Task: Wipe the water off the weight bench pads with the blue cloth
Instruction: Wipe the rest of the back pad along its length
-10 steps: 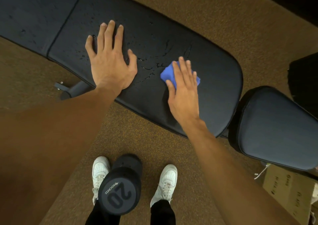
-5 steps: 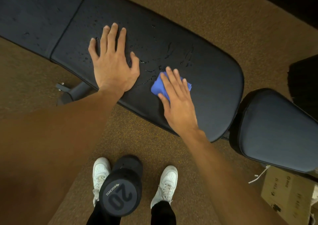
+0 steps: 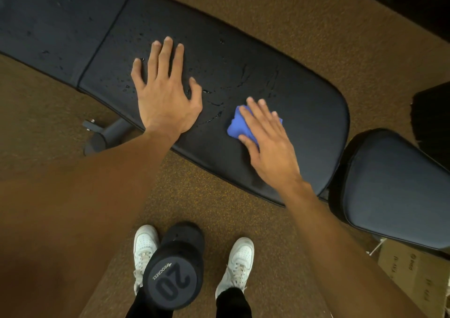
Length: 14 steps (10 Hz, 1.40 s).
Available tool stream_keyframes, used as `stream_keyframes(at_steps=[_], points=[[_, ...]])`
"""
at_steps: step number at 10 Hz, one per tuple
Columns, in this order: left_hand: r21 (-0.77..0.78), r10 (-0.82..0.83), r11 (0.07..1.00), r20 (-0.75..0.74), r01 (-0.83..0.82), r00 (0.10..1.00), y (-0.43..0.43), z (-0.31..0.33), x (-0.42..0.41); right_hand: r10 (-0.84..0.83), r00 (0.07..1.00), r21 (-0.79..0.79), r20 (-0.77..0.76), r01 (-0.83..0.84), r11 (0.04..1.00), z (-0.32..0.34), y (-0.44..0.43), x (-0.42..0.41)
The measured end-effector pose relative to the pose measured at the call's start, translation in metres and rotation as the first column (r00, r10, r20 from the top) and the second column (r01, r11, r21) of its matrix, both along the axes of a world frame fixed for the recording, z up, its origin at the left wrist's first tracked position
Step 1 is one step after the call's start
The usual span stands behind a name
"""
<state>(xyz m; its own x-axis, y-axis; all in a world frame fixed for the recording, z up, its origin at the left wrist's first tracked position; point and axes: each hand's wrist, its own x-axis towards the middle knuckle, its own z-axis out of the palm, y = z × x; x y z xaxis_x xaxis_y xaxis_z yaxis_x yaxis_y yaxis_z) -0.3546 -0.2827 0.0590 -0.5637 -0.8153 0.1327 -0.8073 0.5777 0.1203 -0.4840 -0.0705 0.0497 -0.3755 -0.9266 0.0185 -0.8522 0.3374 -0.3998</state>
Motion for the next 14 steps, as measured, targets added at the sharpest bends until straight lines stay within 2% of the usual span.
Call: stream_keyframes(at_steps=[1, 2, 3, 4, 5, 6, 7, 8, 9, 11, 13, 14], points=[[0.003, -0.003, 1.000, -0.005, 0.003, 1.000, -0.001, -0.001, 0.000, -0.186, 0.982, -0.003, 0.023, 0.186, 0.983, 0.000, -0.031, -0.002], [-0.002, 0.001, 1.000, 0.003, -0.001, 1.000, 0.000, 0.000, 0.000, -0.109, 0.994, -0.022, 0.020, 0.109, 0.994, 0.000, -0.044, 0.015], [0.013, -0.002, 1.000, 0.004, 0.001, 1.000, -0.001, 0.001, 0.000, 0.065, 0.997, -0.004, -0.030, -0.066, 0.998, 0.000, -0.014, 0.017], [0.002, 0.002, 1.000, 0.006, -0.002, 1.000, -0.001, 0.000, 0.000, -0.055, 0.998, -0.005, -0.026, 0.055, 0.998, -0.001, -0.009, 0.001], [-0.001, 0.002, 1.000, -0.002, -0.002, 1.000, 0.000, 0.000, 0.000, -0.221, 0.975, -0.015, 0.018, 0.222, 0.975, 0.001, -0.040, 0.006], [-0.005, 0.001, 1.000, 0.005, -0.001, 1.000, 0.000, 0.000, -0.001, -0.075, 0.997, -0.031, 0.021, 0.075, 0.997, 0.001, -0.047, 0.028], [0.011, 0.003, 1.000, -0.001, -0.003, 1.000, 0.000, 0.000, 0.000, 0.084, 0.996, -0.025, -0.019, -0.085, 0.996, -0.001, -0.014, 0.023], [0.002, 0.002, 1.000, 0.007, -0.002, 1.000, 0.000, 0.001, -0.001, -0.068, 0.998, -0.045, 0.015, 0.069, 0.997, -0.003, -0.017, 0.001], [0.005, 0.001, 1.000, -0.004, -0.001, 1.000, -0.001, -0.001, -0.001, -0.200, 0.979, -0.027, 0.036, 0.201, 0.979, 0.000, -0.048, 0.013], [0.000, -0.003, 1.000, -0.007, 0.003, 1.000, 0.000, 0.000, 0.000, 0.090, 0.996, -0.015, -0.017, -0.090, 0.996, -0.001, -0.004, 0.026], [-0.005, 0.001, 1.000, -0.002, -0.001, 1.000, 0.000, 0.000, 0.000, -0.207, 0.978, -0.008, 0.009, 0.207, 0.978, -0.004, -0.046, 0.013], [0.006, -0.009, 1.000, -0.003, 0.009, 1.000, 0.000, 0.002, 0.000, -0.078, 0.997, -0.001, 0.021, 0.078, 0.997, -0.002, -0.045, 0.034]])
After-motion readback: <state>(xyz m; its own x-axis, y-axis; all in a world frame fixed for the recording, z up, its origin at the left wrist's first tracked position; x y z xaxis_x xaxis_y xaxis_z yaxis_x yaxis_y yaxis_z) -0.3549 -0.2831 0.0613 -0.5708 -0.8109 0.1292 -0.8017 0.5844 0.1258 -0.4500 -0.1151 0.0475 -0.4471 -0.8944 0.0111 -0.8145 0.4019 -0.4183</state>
